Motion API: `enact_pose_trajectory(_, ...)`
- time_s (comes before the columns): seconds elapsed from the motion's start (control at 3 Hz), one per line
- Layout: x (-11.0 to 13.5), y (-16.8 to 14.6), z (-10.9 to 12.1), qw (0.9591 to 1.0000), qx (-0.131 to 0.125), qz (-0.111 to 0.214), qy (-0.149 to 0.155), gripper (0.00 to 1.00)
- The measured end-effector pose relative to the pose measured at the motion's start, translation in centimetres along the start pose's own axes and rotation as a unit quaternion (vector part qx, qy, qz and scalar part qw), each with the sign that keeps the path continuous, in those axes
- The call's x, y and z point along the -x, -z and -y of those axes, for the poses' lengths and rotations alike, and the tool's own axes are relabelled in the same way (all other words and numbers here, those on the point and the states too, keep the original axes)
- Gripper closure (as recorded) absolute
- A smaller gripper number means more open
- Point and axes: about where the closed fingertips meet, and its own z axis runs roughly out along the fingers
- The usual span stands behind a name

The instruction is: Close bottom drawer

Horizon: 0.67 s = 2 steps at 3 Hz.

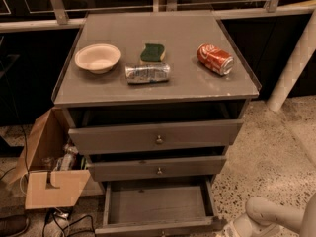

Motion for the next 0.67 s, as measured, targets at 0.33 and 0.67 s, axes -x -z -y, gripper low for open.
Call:
enact_pose_trajectory(0.33, 1.59, -0.03, 1.80, 0.9977, 0.020, 0.043, -0.049, 1.00)
enact_pose_trajectory(0.67, 2.39, -0.23, 2.41, 0.9952, 0.021, 0.065, -0.070, 1.00)
